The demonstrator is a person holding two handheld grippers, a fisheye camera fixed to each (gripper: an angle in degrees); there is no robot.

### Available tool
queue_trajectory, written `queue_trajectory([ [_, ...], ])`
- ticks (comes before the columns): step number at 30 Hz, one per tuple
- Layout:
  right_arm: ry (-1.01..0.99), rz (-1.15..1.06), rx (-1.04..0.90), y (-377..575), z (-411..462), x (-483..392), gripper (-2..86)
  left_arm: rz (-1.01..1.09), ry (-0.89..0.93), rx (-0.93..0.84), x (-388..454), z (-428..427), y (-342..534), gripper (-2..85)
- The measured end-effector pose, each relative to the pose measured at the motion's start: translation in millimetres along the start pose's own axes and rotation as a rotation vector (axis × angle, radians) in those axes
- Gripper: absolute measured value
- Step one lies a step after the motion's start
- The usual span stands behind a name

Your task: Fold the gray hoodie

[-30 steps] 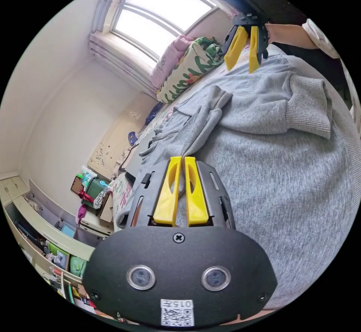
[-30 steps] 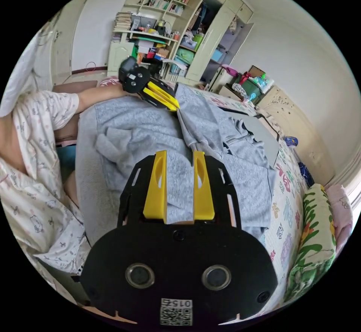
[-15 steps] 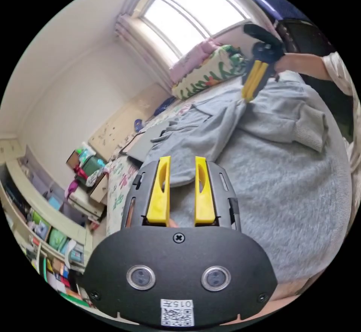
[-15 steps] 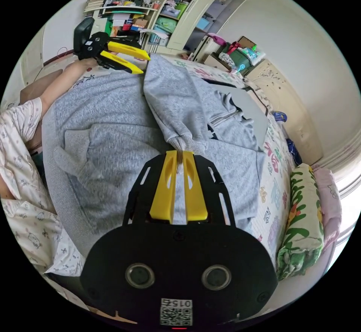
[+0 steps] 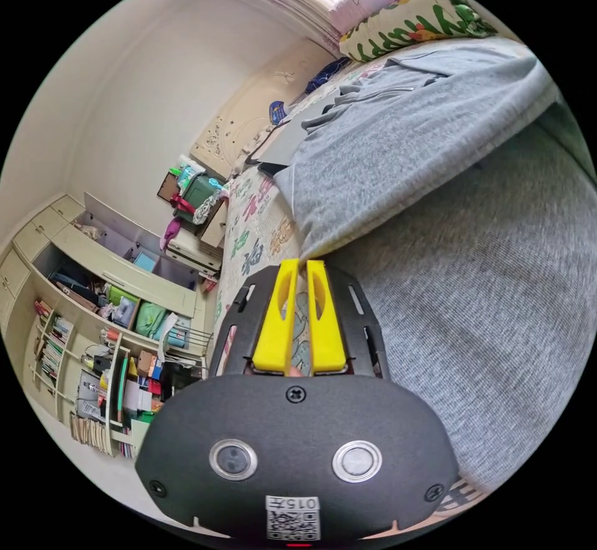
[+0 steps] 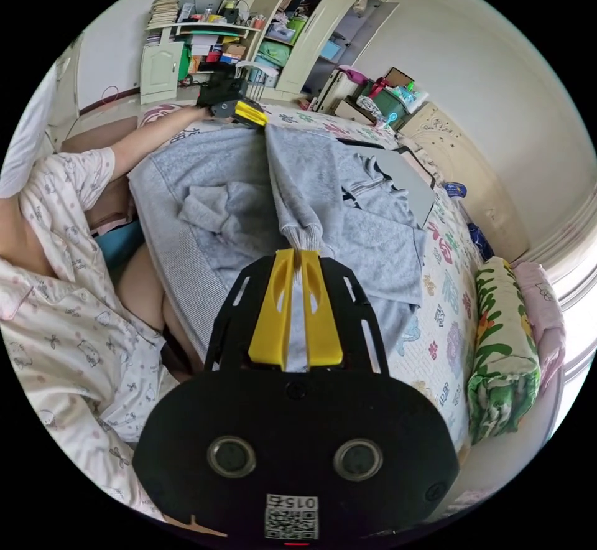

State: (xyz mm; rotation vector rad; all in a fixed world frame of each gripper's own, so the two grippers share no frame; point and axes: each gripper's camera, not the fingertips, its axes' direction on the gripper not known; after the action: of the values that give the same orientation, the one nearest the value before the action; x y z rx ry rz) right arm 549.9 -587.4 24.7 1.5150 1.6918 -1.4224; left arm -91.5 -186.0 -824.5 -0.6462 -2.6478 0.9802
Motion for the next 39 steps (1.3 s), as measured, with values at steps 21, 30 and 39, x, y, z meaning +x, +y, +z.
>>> queue_trajectory([
  [21,-0.061,-0.045,0.027,-55.2,-7.2,9.0,7.6,0.002,-0.003,-0.011,-16.3,36.9,71.7,2.3],
  [30,-0.394,-0.087,-0.032,-73.6,-18.0,56.8,5.2,-0.016,-0.008,0.048,-56.3,-6.3,123.6,6.0],
  [39,-0.296,0.381,0.109,-74.2,-33.0,201.1,8.6,0.261,0.444,0.699,-16.4,-199.7,82.1,7.9],
])
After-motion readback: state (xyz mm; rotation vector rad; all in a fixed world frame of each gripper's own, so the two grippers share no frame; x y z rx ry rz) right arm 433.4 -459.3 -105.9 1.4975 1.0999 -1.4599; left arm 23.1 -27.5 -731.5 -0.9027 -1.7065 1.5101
